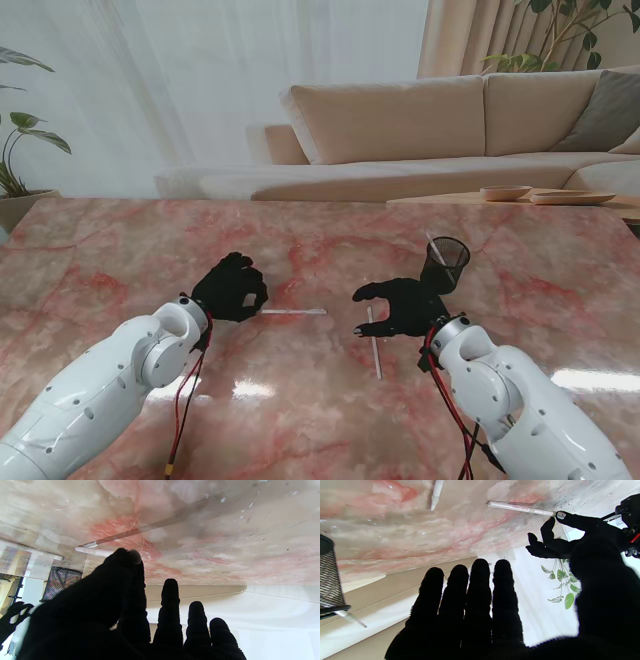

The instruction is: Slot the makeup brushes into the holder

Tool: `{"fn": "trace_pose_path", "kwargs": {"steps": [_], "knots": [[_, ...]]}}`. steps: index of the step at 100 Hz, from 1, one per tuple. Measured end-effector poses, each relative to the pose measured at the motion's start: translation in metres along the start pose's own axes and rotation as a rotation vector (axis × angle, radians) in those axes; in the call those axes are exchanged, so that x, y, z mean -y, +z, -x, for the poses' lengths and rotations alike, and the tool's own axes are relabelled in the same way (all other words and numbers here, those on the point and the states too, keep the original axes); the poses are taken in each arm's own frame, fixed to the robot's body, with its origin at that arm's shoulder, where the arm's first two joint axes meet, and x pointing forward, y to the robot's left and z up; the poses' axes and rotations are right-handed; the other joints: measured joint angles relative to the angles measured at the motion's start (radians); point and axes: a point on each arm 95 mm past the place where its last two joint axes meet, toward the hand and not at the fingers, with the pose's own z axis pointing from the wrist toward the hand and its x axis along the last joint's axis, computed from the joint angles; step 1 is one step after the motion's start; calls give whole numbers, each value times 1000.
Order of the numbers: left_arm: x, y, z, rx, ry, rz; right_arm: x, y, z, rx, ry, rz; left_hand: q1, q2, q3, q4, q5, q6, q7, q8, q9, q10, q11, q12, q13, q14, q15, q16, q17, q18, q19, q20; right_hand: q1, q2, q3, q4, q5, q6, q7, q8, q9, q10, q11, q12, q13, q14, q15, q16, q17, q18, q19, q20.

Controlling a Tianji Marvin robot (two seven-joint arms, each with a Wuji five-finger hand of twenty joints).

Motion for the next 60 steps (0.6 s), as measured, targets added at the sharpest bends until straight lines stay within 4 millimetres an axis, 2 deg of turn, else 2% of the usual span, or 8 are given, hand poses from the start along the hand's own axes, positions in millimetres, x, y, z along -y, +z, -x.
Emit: {"fn": "trace_pose_path", "kwargs": {"steps": [26, 48, 60], "knots": [[1, 0, -2, -13, 6, 6, 4, 34, -17, -6, -72, -8, 0, 0, 0, 0, 0, 0, 0, 10, 0, 0, 0, 0, 0, 0, 0, 0, 0, 0, 0, 1, 83, 0, -37, -2, 28, -8, 23, 16, 37, -1, 10, 11, 49, 5, 19, 12, 24, 9, 50, 0], [4, 0, -1, -13, 11, 4, 10, 56, -25, -23, -88, -31, 0, 0, 0, 0, 1, 0, 0, 12, 0, 0, 0, 1, 0, 0, 0, 0, 0, 0, 0, 1, 83, 0, -59, -3, 26, -8, 23, 16, 32, -1, 10, 12, 49, 6, 19, 12, 20, 9, 60, 0], [5, -1, -1, -13, 11, 6, 15, 66, -32, -37, -109, -51, 0, 0, 0, 0, 1, 0, 0, 12, 0, 0, 0, 1, 0, 0, 0, 0, 0, 0, 0, 1, 81, 0, -68, -3, -7, -1, 7, 18, -16, -1, 21, 35, 39, 8, 19, 26, -3, 9, 59, 0]]}}
